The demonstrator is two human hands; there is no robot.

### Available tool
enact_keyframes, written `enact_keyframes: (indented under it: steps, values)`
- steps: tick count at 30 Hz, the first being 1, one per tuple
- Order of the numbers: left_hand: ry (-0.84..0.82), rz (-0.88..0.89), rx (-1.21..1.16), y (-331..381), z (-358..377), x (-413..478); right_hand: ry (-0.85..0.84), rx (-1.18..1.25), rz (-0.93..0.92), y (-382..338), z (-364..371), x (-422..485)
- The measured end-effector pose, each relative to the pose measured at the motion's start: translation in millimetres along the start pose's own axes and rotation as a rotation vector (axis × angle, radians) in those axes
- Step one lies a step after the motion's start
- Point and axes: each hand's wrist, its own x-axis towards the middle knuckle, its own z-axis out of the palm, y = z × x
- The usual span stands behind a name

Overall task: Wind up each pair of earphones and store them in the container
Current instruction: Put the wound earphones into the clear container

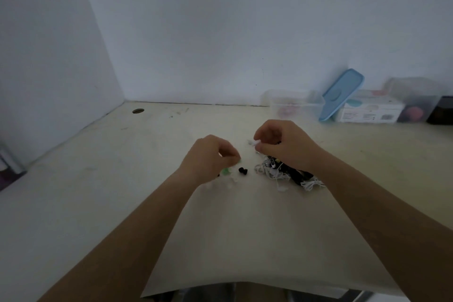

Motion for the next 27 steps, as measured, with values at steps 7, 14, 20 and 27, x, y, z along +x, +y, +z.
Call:
enact_keyframes:
  steps: [7,14,20,27]
  values:
    - [-0.109,0.055,0.301,-6,11,-5,-0.017,0.004,0.003,1,10,6]
    - [-0.125,0.077,0.309,-8,9,0,-0.008,0.037,0.013,5,12,8]
    - [0.077,0.029,-0.076,-3,-1,13,0.043,0.152,-0.032,9,13,7]
    - [0.166,-0.001,-0.612,7,19,17,0.159,0.25,-0.064,16,20,2]
